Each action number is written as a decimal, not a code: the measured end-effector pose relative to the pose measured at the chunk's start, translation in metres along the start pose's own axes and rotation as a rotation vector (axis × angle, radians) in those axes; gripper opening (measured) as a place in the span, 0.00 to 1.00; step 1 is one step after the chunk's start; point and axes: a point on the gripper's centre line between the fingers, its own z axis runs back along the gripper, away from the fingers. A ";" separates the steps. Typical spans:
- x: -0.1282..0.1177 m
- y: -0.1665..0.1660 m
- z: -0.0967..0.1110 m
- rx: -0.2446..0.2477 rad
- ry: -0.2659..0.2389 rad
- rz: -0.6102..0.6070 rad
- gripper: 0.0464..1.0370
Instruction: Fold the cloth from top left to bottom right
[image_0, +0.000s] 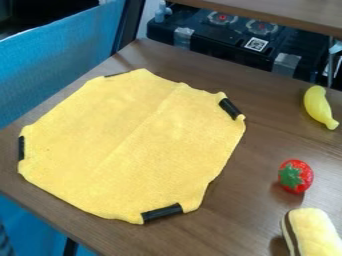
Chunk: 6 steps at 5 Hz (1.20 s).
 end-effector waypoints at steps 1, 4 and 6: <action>-0.001 -0.003 -0.009 -0.020 0.024 0.004 0.96; 0.007 -0.037 -0.001 -0.195 -0.090 -0.254 0.96; 0.061 -0.022 -0.077 -0.328 -0.116 -0.507 0.96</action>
